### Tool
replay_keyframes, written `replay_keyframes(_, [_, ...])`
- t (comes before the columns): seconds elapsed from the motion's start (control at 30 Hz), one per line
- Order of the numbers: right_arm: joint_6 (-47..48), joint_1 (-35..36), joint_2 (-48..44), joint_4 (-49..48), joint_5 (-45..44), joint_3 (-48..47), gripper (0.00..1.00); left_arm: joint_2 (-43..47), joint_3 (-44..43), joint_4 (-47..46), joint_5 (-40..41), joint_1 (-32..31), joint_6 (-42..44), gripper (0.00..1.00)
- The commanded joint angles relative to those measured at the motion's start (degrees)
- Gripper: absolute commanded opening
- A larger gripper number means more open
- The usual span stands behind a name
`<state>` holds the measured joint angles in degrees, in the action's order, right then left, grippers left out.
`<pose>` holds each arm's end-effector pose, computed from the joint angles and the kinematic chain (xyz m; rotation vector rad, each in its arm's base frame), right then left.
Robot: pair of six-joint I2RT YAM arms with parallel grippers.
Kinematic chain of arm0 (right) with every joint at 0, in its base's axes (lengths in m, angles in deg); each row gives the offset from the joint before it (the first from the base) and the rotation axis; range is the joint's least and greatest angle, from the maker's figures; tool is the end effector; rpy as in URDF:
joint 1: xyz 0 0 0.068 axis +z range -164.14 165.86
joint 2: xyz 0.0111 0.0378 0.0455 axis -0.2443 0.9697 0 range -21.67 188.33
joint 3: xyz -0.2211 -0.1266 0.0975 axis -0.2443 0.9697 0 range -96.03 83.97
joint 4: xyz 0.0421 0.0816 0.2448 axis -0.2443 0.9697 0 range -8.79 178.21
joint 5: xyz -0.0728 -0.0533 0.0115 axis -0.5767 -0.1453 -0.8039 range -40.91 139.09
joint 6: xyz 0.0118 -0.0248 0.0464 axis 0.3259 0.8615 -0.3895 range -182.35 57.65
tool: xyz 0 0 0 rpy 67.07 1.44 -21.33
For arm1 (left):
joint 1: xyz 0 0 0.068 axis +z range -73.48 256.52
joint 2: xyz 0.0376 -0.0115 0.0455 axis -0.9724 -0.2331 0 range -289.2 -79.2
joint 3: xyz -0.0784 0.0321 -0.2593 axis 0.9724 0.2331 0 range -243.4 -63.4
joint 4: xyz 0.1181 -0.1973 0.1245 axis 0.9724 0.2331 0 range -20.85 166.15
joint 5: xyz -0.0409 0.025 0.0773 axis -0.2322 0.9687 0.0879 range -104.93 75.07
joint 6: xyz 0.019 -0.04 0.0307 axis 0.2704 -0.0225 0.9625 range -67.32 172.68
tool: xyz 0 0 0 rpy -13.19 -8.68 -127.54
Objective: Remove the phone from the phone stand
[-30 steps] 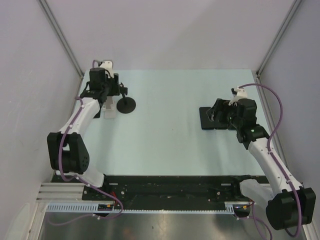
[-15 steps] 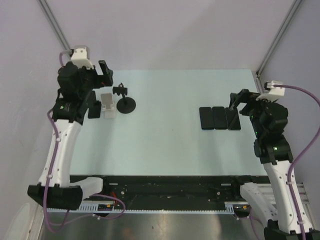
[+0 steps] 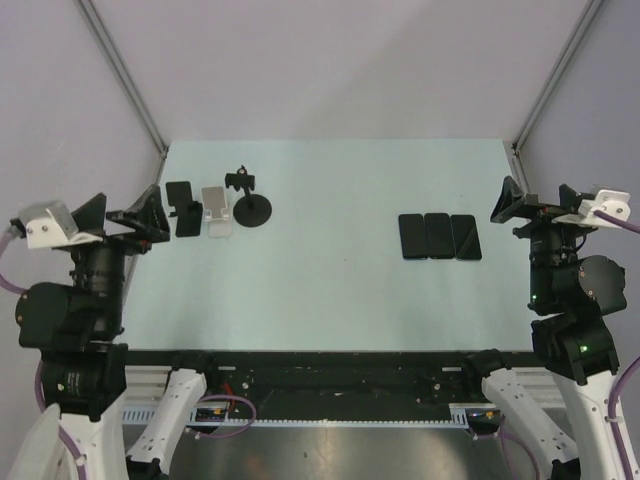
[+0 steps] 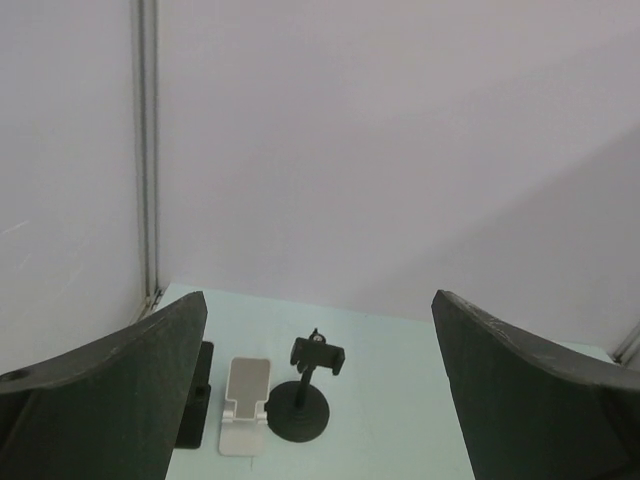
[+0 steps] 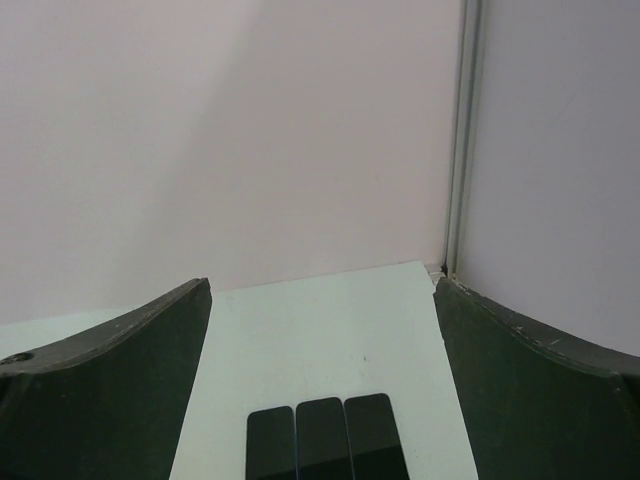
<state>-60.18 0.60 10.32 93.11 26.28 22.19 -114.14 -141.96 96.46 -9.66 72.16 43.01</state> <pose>0.0814 0.0072 0.4600 0.1571 1.2744 -0.0621 0.0447 -0.0001 0.5080 -0.1387 1.2812 -0.1509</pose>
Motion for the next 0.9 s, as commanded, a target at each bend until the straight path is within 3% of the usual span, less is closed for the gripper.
replay_keyframes(0.0, [7.5,3.9,0.4,-4.0,-4.8,-0.9,1.00,5.5,7.1,0.7,8.6,0.1,-2.7,1.00])
replay_keyframes(0.27, [7.5,5.3,0.9,-4.9,-6.1,-0.6,1.00,13.8,11.2,-0.8,18.3,0.1,-1.6,1.00])
replay_keyframes(0.87, [6.2,5.3,1.5,-5.6,-4.8,-0.6,1.00,15.7,13.3,-1.8,20.0,0.1,-1.7,1.00])
